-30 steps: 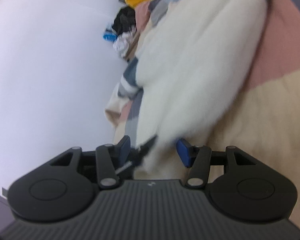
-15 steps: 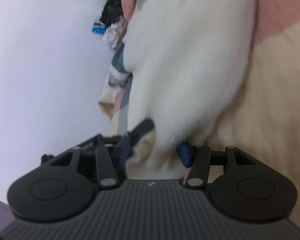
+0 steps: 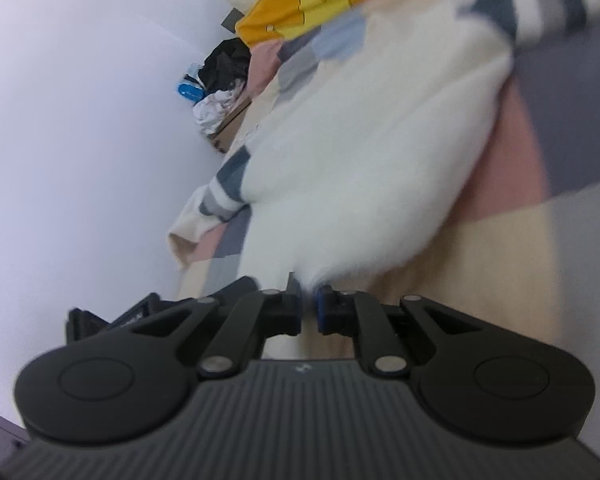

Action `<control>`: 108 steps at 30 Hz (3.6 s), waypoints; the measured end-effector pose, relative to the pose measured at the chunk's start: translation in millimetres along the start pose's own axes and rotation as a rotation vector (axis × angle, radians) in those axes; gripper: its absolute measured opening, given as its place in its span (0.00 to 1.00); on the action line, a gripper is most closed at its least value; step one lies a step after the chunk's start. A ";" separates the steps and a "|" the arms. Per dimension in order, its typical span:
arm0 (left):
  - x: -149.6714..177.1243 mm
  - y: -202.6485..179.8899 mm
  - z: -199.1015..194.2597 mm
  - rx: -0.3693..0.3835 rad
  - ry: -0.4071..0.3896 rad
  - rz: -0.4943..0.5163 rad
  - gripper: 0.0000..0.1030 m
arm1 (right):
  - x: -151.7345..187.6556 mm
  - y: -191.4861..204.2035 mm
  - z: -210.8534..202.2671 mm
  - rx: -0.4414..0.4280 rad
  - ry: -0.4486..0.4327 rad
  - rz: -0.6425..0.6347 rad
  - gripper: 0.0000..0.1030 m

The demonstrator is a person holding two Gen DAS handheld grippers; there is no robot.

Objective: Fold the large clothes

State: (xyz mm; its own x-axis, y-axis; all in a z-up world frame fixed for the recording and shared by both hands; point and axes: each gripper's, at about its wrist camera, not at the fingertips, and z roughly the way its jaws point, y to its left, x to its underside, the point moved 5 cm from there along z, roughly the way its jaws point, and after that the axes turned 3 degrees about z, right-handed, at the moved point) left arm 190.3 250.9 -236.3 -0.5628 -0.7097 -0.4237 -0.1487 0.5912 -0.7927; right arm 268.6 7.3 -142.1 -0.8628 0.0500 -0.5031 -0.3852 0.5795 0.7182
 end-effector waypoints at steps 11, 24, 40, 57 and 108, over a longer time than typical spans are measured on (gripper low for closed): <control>5.9 4.3 -56.7 -0.132 -0.029 0.018 0.68 | 11.2 -33.5 -67.9 0.342 0.090 -0.155 0.08; 38.4 74.4 -104.5 -0.495 -0.110 -0.150 0.68 | 28.4 -61.3 -54.1 0.448 0.161 -0.174 0.08; -4.2 113.1 -65.6 -0.356 -0.235 -0.349 0.59 | 27.8 -66.0 -51.0 0.421 0.180 -0.168 0.08; -9.9 67.7 -63.5 0.042 -0.057 -0.290 0.59 | 18.8 -80.2 -57.1 0.359 0.155 -0.077 0.08; 4.7 57.9 -124.4 -0.717 0.288 0.034 0.23 | 66.9 -29.5 -58.4 0.462 0.414 -0.363 0.08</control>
State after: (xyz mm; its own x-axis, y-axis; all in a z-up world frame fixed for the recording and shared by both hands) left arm 77.9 329.5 -229.6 -0.7514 -0.6170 -0.2338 -0.5626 0.7843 -0.2616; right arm 203.1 -53.9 -168.8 -0.7951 -0.4708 -0.3824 -0.5726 0.7904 0.2175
